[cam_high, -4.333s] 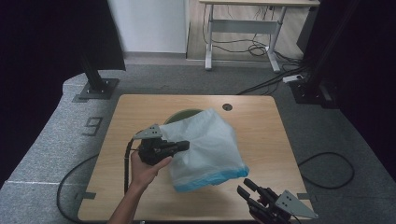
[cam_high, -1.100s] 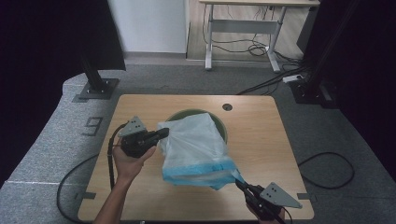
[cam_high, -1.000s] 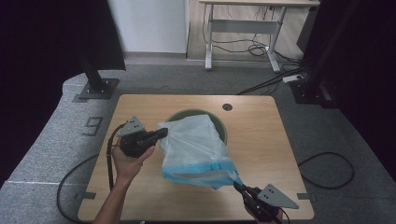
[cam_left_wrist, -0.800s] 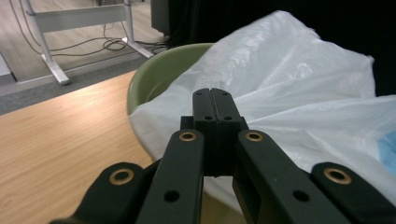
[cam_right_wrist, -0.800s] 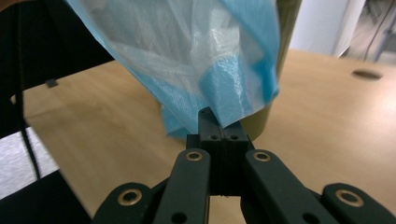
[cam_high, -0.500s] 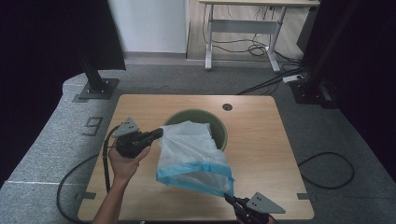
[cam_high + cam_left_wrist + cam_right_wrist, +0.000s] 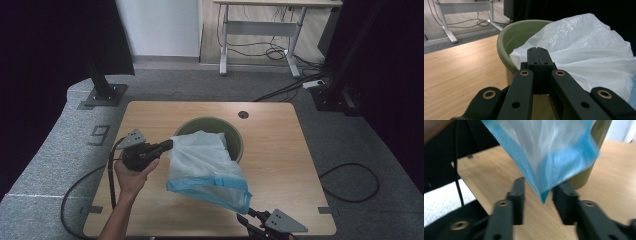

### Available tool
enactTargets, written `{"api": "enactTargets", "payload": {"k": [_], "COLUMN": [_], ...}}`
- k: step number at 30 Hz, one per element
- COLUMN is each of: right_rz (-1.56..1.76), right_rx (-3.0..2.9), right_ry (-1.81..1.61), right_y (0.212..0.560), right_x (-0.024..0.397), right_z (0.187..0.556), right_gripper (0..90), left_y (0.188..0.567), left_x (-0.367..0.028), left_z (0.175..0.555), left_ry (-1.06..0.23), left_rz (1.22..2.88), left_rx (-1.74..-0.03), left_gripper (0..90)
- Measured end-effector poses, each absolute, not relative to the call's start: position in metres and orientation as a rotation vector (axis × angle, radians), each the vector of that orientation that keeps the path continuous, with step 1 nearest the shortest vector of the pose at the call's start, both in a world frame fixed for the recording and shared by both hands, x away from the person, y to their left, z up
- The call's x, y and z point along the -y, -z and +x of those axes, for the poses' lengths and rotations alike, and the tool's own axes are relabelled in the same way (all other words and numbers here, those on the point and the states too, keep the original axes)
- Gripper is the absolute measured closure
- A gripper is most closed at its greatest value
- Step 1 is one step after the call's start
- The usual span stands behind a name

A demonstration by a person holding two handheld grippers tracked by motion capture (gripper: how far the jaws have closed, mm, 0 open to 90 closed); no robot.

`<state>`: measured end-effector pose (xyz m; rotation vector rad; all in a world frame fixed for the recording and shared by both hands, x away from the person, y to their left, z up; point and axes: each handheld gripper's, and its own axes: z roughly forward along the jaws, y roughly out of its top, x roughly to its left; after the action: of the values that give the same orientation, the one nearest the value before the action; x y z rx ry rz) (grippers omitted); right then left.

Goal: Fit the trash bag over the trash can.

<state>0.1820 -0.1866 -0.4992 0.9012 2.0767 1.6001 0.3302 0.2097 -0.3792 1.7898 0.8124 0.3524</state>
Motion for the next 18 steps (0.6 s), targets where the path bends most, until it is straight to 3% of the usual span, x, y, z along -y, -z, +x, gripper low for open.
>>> {"api": "enactTargets", "payload": {"k": [7, 13, 18], "right_rz": [0.886, 0.868, 0.842], "right_rx": [-1.938, -1.913, -1.977], "right_ry": [-1.620, -1.603, -1.569], "right_y": [0.454, 0.431, 0.435], "right_x": [0.209, 0.213, 0.191], "right_z": [0.169, 0.194, 0.220], "right_gripper": [42.3, 37.1, 32.2], "left_y": [0.380, 0.381, 0.381], "left_x": [-0.204, -0.202, -0.200], "left_z": [0.330, 0.330, 0.330], "left_ry": [-0.339, -0.332, -0.326], "left_rz": [1.794, 1.804, 1.806], "left_rx": [-0.799, -0.794, -0.790], "left_gripper": [90.0, 90.0, 90.0]}}
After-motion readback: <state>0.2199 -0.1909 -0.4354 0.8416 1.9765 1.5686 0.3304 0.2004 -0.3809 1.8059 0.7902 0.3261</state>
